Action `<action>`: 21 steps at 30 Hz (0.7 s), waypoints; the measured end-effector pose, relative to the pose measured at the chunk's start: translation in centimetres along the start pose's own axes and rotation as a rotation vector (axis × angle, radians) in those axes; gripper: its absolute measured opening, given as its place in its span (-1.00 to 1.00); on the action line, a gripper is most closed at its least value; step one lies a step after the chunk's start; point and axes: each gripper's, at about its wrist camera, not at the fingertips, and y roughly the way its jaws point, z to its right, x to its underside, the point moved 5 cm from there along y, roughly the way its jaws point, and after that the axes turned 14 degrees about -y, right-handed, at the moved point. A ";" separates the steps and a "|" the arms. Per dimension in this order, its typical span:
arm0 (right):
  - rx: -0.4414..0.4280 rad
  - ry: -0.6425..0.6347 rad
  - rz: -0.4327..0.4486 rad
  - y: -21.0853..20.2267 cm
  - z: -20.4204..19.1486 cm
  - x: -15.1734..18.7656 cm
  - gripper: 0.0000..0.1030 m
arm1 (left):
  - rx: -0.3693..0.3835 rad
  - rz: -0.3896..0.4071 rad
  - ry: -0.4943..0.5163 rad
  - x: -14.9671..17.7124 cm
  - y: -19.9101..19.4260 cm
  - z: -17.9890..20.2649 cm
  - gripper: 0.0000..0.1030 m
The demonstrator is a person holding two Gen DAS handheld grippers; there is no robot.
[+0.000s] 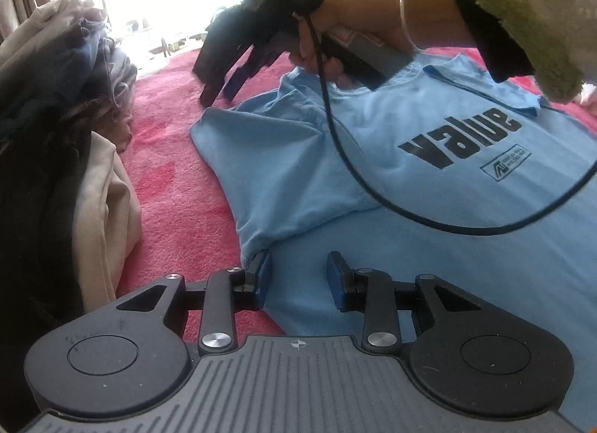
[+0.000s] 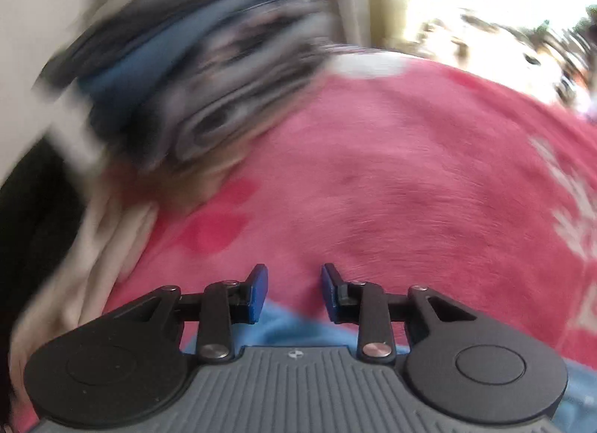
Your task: Fold clothes
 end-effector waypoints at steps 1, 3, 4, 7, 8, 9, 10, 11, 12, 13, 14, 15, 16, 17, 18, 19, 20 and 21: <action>0.006 0.029 0.014 -0.6 0.7 0.0 -0.36 | 0.000 0.000 -0.001 0.0 0.0 0.0 -0.37; 0.005 0.087 0.043 -2.1 2.1 0.0 -0.32 | 0.001 -0.001 -0.006 0.0 0.0 -0.1 -0.37; -0.018 0.102 0.049 -3.0 2.4 0.1 -0.32 | 0.003 -0.001 -0.007 0.0 -0.1 -0.2 -0.37; -0.085 0.109 0.047 -5.8 2.5 0.9 -0.32 | 0.005 0.000 -0.007 0.0 0.0 -0.2 -0.37; -0.085 0.102 0.030 -6.3 2.4 1.3 -0.32 | 0.006 0.000 -0.008 0.0 0.0 -0.3 -0.37; -0.080 0.096 0.009 -6.7 2.4 1.8 -0.32 | 0.005 -0.001 -0.009 0.0 0.0 -0.2 -0.37; -0.075 0.090 -0.011 -7.0 2.3 2.3 -0.32 | 0.004 -0.001 -0.010 0.0 0.0 -0.2 -0.37; -0.069 0.084 -0.031 -7.4 2.2 2.9 -0.32 | 0.003 -0.002 -0.011 0.0 0.0 -0.2 -0.37; -0.062 0.090 -0.049 -7.4 2.3 3.3 -0.32 | 0.002 -0.002 -0.012 0.0 0.0 -0.2 -0.37; -0.055 0.100 -0.066 -7.4 2.3 3.8 -0.32 | 0.001 -0.003 -0.013 0.0 0.0 -0.2 -0.36; -0.055 0.113 -0.078 -7.3 2.4 4.3 -0.32 | -0.001 -0.002 -0.012 0.0 0.0 -0.2 -0.36; -0.054 0.128 -0.089 -7.1 2.5 4.7 -0.32 | -0.004 -0.002 -0.011 0.0 0.0 -0.1 -0.36; -0.053 0.146 -0.097 -6.9 2.6 5.0 -0.32 | -0.006 -0.001 -0.010 0.0 0.0 -0.1 -0.36; -0.059 0.163 -0.103 -6.7 2.7 5.3 -0.34 | -0.008 0.000 -0.007 0.1 0.0 -0.1 -0.36; -0.067 0.180 -0.107 -6.4 2.8 5.6 -0.35 | -0.011 0.001 -0.005 0.1 0.0 0.0 -0.36; -0.072 0.188 -0.110 -6.3 2.8 5.8 -0.39 | -0.013 0.002 -0.003 0.2 0.0 0.0 -0.36; -0.075 0.193 -0.112 -6.2 2.8 6.0 -0.56 | -0.014 0.002 -0.003 0.2 0.0 0.0 -0.36; -0.072 0.193 -0.110 -6.2 2.7 6.1 -0.74 | -0.016 0.003 -0.004 0.2 0.0 0.0 -0.36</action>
